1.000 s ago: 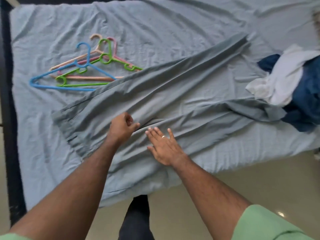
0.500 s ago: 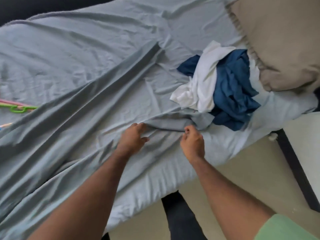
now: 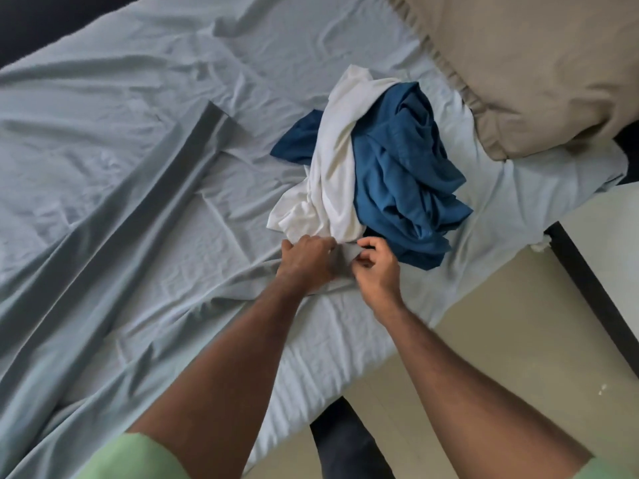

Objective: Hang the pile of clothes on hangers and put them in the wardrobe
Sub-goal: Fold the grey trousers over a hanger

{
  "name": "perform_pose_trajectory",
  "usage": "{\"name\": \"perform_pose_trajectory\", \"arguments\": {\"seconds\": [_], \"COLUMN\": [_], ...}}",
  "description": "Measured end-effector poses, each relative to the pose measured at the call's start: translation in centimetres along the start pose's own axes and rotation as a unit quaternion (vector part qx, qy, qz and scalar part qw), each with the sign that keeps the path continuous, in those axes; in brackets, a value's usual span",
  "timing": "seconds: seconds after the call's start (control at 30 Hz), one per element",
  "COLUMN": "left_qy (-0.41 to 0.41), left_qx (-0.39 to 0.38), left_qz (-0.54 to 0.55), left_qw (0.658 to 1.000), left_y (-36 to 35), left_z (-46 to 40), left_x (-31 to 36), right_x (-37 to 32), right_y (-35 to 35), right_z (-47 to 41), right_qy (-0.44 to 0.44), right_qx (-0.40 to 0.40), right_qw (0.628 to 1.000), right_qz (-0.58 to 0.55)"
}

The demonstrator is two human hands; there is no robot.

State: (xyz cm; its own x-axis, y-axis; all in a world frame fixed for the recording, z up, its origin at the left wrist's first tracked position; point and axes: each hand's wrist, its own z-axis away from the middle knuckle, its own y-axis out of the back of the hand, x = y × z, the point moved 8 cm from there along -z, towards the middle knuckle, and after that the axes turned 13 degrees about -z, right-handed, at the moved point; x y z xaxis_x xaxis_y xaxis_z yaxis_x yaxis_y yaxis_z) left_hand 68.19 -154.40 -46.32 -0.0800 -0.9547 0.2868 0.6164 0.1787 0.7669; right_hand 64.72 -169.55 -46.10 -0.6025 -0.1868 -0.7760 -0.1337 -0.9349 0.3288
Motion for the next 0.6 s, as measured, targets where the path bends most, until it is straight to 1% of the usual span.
{"name": "perform_pose_trajectory", "arguments": {"seconds": [0.03,0.07,0.1,0.13,0.17,0.2,0.3,0.37,0.43,0.5,0.53,0.6], "left_qy": [0.017,0.031,0.036,0.038,0.034,0.026,0.033,0.055,0.071,0.070,0.068,0.057], "left_qx": [0.003,-0.003,-0.006,0.004,0.016,0.026,0.015,0.006,0.002,-0.018,-0.037,-0.068], "left_qz": [0.029,0.081,0.157,0.247,0.313,0.350,0.376,0.386,0.386,0.368,0.360,0.362], "left_qw": [0.999,0.996,0.987,0.968,0.949,0.936,0.926,0.921,0.920,0.927,0.930,0.928], "left_y": [-0.1,-0.2,-0.2,0.2,1.0,2.0,4.5,5.2,5.4,5.1,4.7,3.8], "left_z": [-0.1,-0.4,-0.7,-0.9,-1.0,-1.2,-2.0,-3.1,-3.9,-4.3,-4.3,-4.1], "left_x": [-0.4,-1.0,-1.7,-2.5,-3.2,-3.9,-6.0,-7.5,-8.4,-8.4,-8.2,-7.6], "right_x": [-0.5,-0.9,-1.2,-1.2,-1.3,-1.4,-2.9,-3.1,-2.5,-2.0,-2.0,-2.4], "right_y": [-0.3,-0.4,-0.5,-0.6,-0.8,-1.1,-2.6,-3.6,-4.4,-4.9,-5.1,-5.2], "right_z": [0.2,0.3,0.3,0.1,0.0,-0.1,-0.5,-1.3,-2.5,-3.2,-3.1,-3.1], "right_qy": [0.015,0.028,0.035,0.041,0.045,0.054,0.099,0.079,0.040,0.040,0.045,0.058], "right_qx": [-0.013,-0.020,-0.028,-0.042,-0.061,-0.085,-0.161,-0.194,-0.212,-0.227,-0.236,-0.236], "right_qw": [1.000,0.999,0.998,0.997,0.996,0.994,0.982,0.977,0.972,0.953,0.944,0.944], "right_qz": [-0.012,-0.026,-0.042,-0.052,-0.054,-0.045,0.005,0.034,0.092,0.199,0.228,0.224]}}
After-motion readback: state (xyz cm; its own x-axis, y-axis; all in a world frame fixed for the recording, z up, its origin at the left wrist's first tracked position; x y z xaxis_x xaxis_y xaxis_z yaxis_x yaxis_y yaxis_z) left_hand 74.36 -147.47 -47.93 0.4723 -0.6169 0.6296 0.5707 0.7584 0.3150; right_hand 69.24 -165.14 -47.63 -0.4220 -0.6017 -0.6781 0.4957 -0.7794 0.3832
